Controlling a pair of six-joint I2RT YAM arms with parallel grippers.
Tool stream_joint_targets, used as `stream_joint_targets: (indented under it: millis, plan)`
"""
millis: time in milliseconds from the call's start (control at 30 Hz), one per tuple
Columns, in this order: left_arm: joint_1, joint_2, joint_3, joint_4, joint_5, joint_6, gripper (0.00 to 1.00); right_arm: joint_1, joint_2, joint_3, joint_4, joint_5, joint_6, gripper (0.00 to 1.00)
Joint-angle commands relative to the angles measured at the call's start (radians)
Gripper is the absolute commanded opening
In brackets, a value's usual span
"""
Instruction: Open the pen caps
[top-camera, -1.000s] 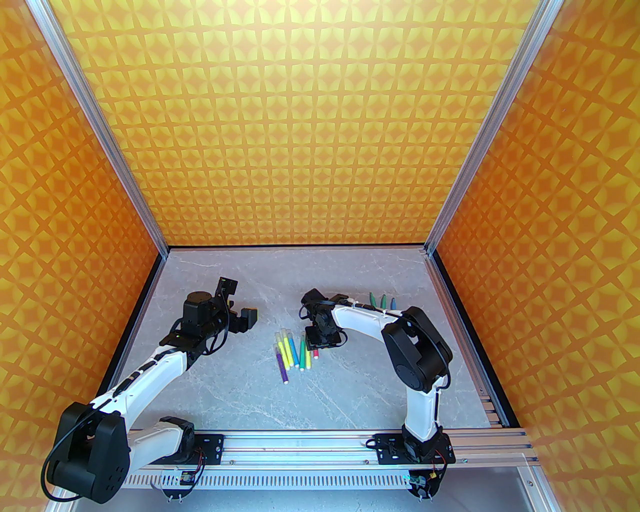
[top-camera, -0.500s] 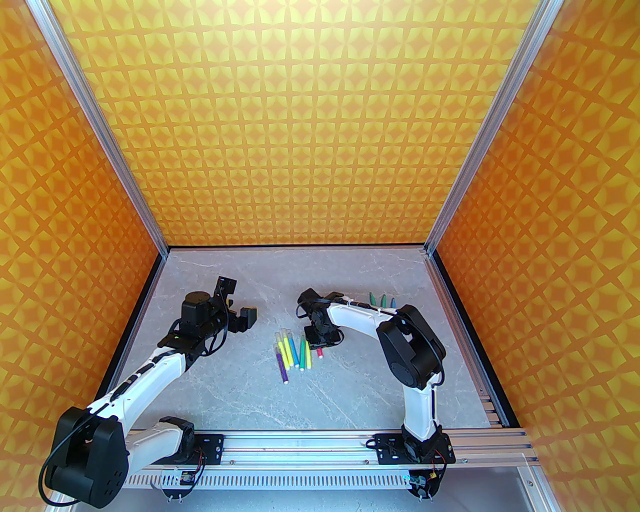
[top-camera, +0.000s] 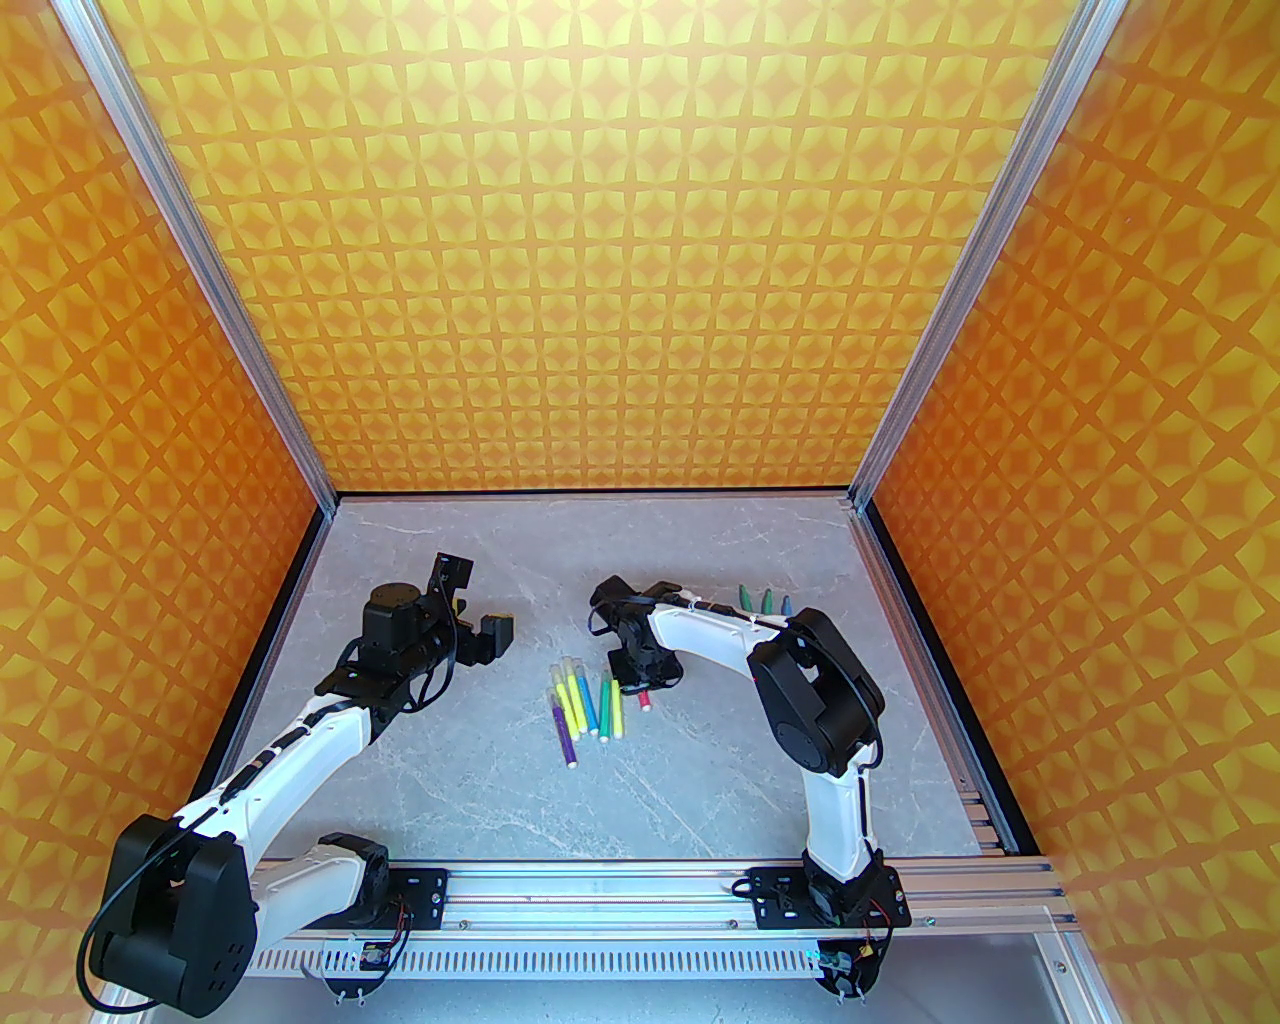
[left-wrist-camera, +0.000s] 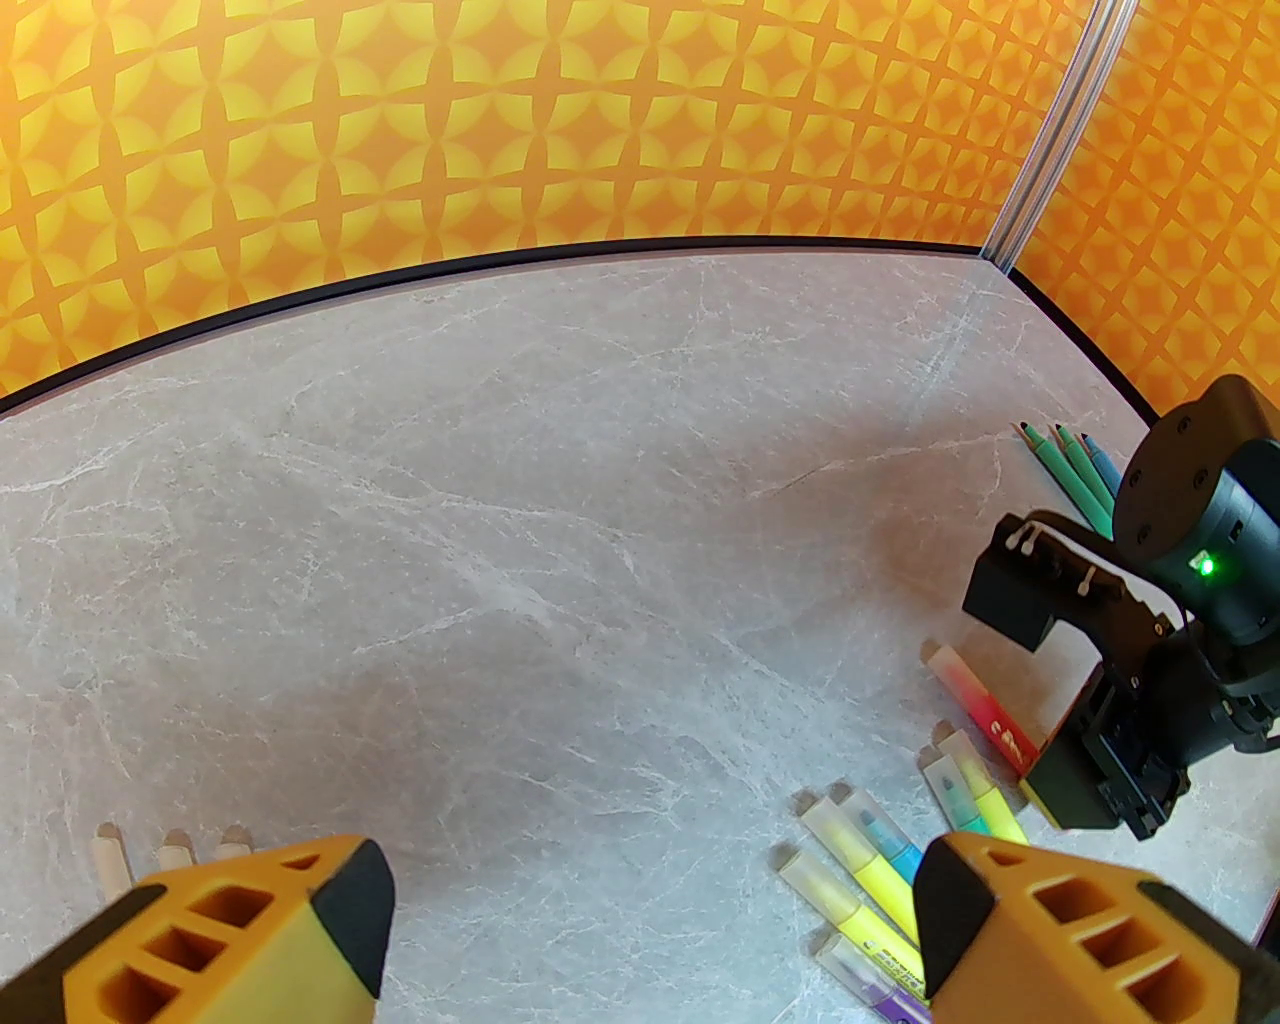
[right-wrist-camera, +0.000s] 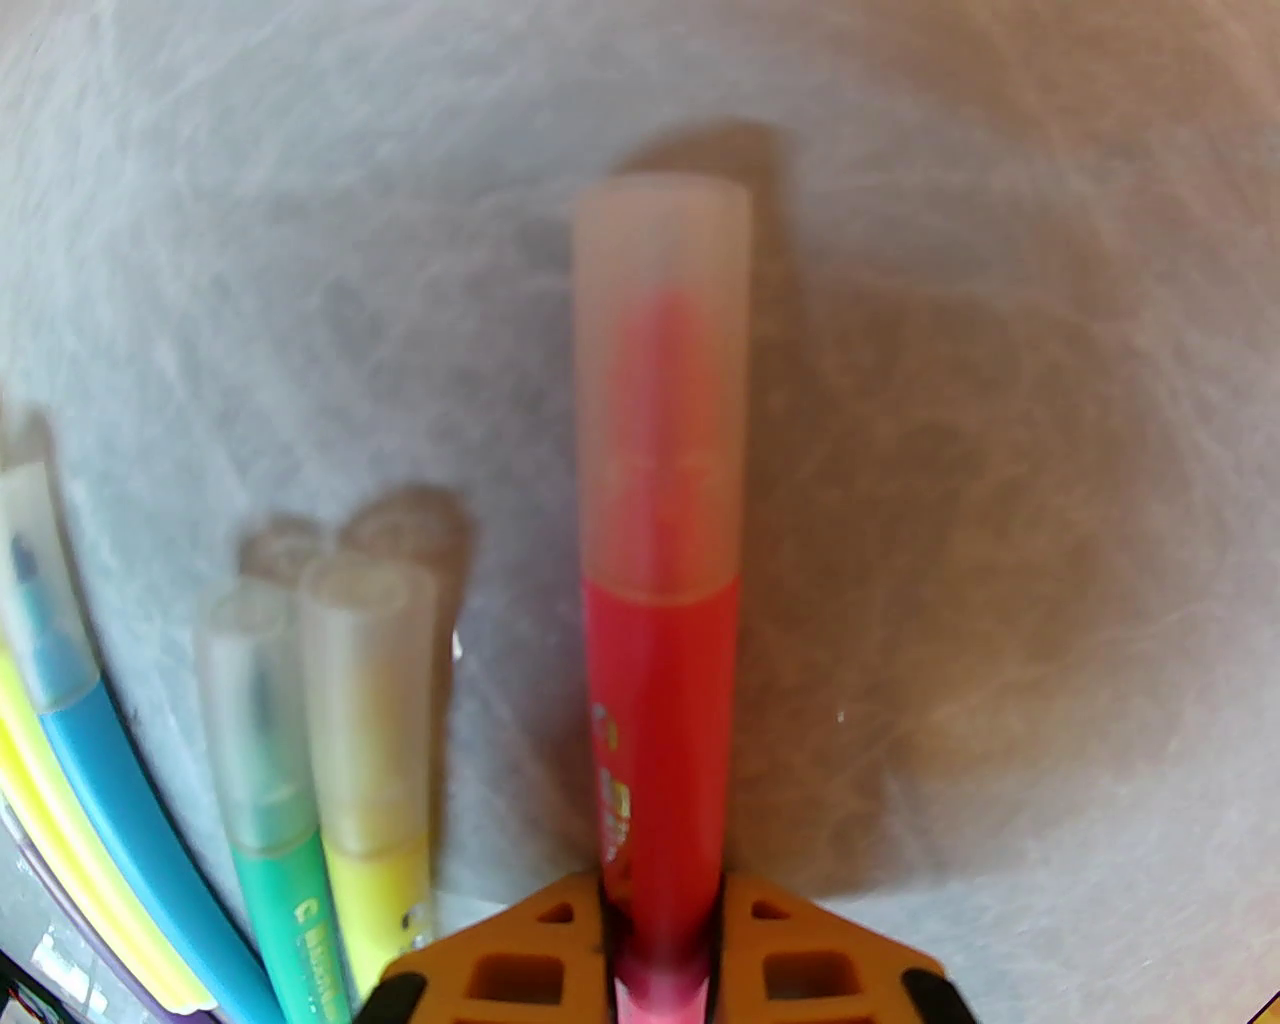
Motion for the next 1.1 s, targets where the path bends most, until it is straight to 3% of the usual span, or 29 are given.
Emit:
stream_joint_targets:
  millis: [0,200,533,1067]
  plan:
    - [-0.005,0.006,-0.003,-0.006,0.014,0.01,0.9,-0.011,0.024,-0.031,0.04,0.057,-0.018,0.08]
    - [-0.003,0.044,0.018,-0.01,0.039,-0.001,0.9,-0.011,-0.072,-0.064,0.093,-0.009,-0.048,0.01]
    - [-0.019,0.163,0.118,-0.055,0.176,-0.046,0.89,-0.024,-0.255,-0.137,0.248,-0.166,-0.147,0.0]
    - [-0.107,0.34,0.213,0.163,0.498,-0.295,0.8,-0.039,-0.422,-0.307,0.58,-0.444,-0.242,0.0]
